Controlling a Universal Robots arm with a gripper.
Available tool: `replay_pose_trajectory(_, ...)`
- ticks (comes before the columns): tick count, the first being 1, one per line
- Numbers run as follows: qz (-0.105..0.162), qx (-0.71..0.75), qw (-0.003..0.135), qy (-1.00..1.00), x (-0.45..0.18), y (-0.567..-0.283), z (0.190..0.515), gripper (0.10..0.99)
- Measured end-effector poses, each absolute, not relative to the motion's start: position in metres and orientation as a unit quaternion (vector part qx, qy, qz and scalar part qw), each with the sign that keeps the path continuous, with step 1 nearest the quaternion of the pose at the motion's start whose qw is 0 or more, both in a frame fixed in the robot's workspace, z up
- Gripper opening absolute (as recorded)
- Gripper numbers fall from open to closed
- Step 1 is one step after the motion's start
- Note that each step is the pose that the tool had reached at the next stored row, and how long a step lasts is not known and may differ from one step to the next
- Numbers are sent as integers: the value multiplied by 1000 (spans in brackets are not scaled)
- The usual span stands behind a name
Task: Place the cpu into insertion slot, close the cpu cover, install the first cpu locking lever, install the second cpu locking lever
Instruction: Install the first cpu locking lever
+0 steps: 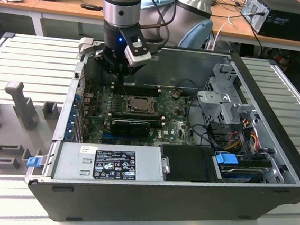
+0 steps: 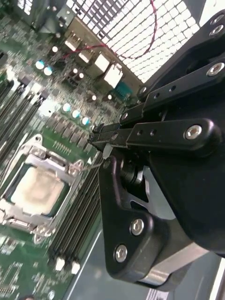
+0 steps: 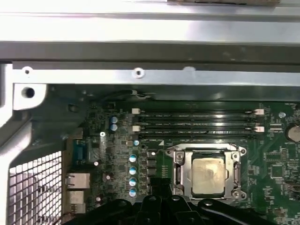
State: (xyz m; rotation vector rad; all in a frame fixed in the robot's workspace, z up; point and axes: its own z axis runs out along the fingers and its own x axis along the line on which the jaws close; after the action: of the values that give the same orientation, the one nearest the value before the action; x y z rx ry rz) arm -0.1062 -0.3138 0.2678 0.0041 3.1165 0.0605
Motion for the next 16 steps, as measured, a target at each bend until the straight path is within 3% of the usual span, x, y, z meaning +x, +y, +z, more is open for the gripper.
replay_pose_trajectory(16, 19, 1, 12, 1000, -118, -288, 255, 106)
